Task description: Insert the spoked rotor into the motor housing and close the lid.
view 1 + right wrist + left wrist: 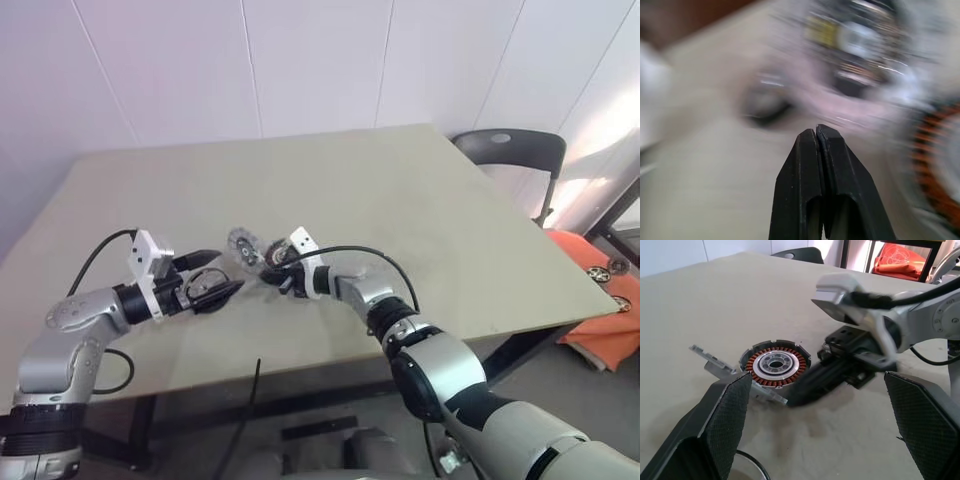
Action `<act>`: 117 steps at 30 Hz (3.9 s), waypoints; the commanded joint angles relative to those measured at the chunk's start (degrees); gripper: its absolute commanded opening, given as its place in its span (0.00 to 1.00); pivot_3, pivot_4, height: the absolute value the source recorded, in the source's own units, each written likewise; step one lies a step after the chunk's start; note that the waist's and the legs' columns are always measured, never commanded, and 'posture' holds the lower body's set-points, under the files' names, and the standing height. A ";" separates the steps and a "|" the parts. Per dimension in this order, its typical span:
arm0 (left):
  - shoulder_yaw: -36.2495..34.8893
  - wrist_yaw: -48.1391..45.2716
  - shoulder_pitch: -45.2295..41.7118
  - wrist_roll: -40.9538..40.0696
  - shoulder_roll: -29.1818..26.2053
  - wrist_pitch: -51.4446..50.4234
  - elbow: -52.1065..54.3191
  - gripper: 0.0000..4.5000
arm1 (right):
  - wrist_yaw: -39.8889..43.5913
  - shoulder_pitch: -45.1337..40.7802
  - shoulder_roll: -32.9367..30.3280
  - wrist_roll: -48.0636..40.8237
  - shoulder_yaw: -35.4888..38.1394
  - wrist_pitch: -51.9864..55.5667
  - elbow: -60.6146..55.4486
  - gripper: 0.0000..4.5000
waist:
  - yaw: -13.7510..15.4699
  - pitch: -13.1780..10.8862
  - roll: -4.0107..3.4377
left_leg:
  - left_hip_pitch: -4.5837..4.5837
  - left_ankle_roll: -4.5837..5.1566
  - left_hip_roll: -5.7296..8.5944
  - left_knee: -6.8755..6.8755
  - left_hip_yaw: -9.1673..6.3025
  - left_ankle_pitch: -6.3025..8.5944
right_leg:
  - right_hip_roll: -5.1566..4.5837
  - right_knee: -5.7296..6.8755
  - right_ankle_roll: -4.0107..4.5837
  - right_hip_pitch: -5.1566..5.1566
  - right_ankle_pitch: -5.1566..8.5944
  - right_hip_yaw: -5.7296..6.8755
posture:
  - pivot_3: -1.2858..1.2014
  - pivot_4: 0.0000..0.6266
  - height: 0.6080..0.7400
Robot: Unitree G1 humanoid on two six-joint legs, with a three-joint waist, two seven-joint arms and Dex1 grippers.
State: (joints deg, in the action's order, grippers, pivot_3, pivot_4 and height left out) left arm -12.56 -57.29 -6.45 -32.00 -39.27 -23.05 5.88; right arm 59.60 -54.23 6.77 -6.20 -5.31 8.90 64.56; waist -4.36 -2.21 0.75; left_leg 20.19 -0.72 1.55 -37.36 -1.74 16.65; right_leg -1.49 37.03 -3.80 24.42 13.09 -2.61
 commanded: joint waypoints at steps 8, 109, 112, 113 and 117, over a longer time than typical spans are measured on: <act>-1.91 -0.50 -0.99 -0.40 -0.44 1.82 -0.14 1.00 | 19.72 -8.29 -7.80 -0.70 -1.99 -0.54 -7.40 0.01 | 0.30 0.01 0.01 | 0.01 -0.01 0.03 -0.10 -0.03 0.01 | -0.07 0.00 0.00 -0.05 0.00 0.07 | 0.52 0.00 1.00; 2.57 -9.00 -3.46 3.60 -5.35 9.49 -2.63 1.00 | 27.67 8.31 -34.38 -7.35 -3.09 -1.12 -34.38 0.59 | 1.81 -0.11 -0.08 | 0.00 0.02 -0.03 -0.04 0.09 -0.01 | 0.03 -0.27 0.00 -0.14 0.02 0.03 | 0.52 0.00 1.00; 3.98 -9.80 -4.22 4.43 -4.44 10.62 -4.39 1.00 | 27.40 8.03 -34.21 -7.34 -2.89 -1.36 -33.77 0.59 | 1.97 -0.11 -0.07 | 0.04 0.02 -0.03 -0.04 0.06 -0.01 | 0.01 -0.27 0.00 -0.11 0.02 0.05 | 0.52 0.00 1.00; 4.21 -10.09 -4.41 4.81 -4.36 11.10 -5.41 1.00 | 27.10 7.90 -34.11 -7.13 -2.90 -1.72 -33.27 0.59 | 2.00 -0.11 -0.07 | 0.04 0.02 -0.03 -0.04 0.06 -0.01 | 0.00 -0.26 0.00 -0.11 0.02 0.05 | 0.52 0.00 1.00; 4.59 -10.40 -5.16 6.04 -4.05 12.85 -8.48 1.00 | 26.35 7.83 -33.82 -6.61 -2.91 -2.68 -31.98 0.59 | 1.96 -0.10 -0.07 | 0.03 0.02 -0.03 -0.06 0.07 -0.01 | 0.01 -0.25 0.00 -0.12 0.02 0.05 | 0.52 0.00 1.00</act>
State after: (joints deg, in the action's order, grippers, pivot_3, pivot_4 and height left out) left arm -7.56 -67.48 -9.92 -26.23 -43.36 -11.72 -2.72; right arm 86.26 -44.96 -27.33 -12.46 -9.01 7.11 33.09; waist -2.40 -2.31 0.68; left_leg 20.23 -0.70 1.52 -37.42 -1.67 16.64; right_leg -1.49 36.78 -3.79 24.31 13.11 -2.56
